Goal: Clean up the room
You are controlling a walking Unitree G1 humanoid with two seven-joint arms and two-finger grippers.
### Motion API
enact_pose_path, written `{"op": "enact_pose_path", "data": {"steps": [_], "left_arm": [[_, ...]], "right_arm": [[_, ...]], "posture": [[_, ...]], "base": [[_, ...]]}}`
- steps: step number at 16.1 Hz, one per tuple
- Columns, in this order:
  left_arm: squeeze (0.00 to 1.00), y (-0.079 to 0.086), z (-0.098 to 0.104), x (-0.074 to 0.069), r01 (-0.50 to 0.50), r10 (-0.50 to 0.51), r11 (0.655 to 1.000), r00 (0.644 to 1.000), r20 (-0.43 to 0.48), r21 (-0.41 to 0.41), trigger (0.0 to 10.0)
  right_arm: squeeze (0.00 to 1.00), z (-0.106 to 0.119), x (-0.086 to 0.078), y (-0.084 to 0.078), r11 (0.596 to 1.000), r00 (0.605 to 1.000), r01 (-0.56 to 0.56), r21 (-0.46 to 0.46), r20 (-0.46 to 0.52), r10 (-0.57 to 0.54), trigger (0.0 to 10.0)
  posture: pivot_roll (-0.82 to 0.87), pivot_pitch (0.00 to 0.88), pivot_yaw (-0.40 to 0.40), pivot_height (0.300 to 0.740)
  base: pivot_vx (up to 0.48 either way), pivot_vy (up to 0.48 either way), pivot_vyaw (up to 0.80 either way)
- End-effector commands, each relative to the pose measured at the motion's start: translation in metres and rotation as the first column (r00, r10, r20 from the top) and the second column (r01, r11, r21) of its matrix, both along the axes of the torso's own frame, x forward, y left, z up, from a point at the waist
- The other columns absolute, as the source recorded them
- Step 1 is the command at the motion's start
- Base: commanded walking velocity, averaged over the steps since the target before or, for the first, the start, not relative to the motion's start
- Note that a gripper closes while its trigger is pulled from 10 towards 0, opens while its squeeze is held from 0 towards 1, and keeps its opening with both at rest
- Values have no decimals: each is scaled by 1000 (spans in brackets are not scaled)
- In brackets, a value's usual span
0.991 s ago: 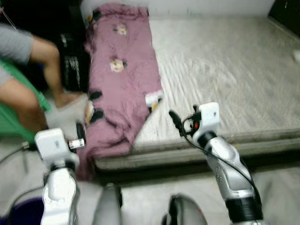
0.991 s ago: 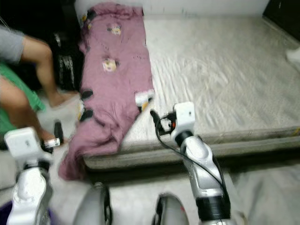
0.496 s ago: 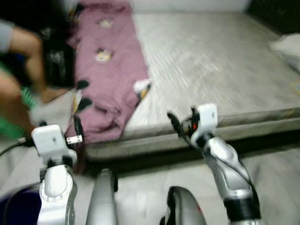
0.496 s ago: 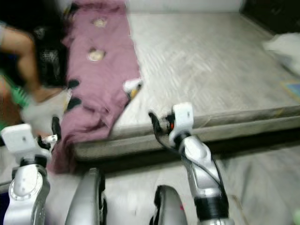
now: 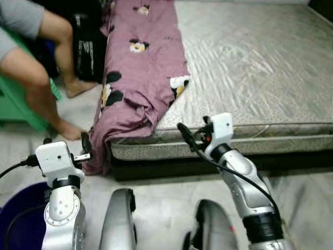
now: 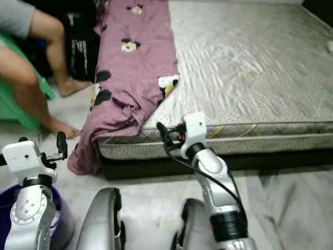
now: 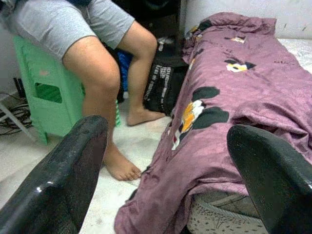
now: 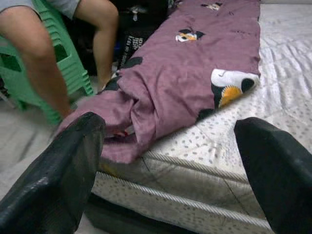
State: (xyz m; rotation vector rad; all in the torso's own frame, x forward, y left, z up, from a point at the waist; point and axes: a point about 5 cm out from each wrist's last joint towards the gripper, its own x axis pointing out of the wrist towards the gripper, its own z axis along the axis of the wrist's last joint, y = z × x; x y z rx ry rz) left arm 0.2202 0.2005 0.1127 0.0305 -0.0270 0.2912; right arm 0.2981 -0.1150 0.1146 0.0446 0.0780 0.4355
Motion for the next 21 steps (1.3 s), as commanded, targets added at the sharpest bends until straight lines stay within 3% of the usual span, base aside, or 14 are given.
{"op": "enact_pose_path", "data": {"steps": [1,4,10,13,17,21], "left_arm": [[0,-4,2,2,19,-19,1000,1000,8,0,10000],[0,-4,2,3,28,-28,1000,1000,13,-9,10000],[0,-5,2,4,44,-44,999,999,16,-12,10000],[0,-6,2,4,47,-47,999,999,15,-13,10000],[0,-7,2,4,55,-55,998,998,10,-16,10000],[0,-8,1,4,70,-70,997,998,11,-23,10000]], "right_arm": [[0,-1,1,-5,1000,1000,5,-8,-1,-5,10000],[0,-1,1,-3,1000,1000,-3,-14,1,3,10000],[0,-1,2,-1,1000,1000,-17,-12,10,17,10000],[0,0,1,0,1000,1000,-27,-12,13,27,10000],[0,-2,1,-1,1000,1000,-25,-9,2,25,10000],[0,-4,1,-1,1000,1000,-20,-13,-7,20,10000]], "posture": [[-23,113,-29,619],[-23,114,-31,619],[-23,113,-28,619],[-23,111,-29,619],[-22,107,-27,619],[-20,105,-29,619]], "base": [[0,0,0],[0,0,0],[307,0,0],[324,0,754],[293,0,0],[0,0,0]]}}
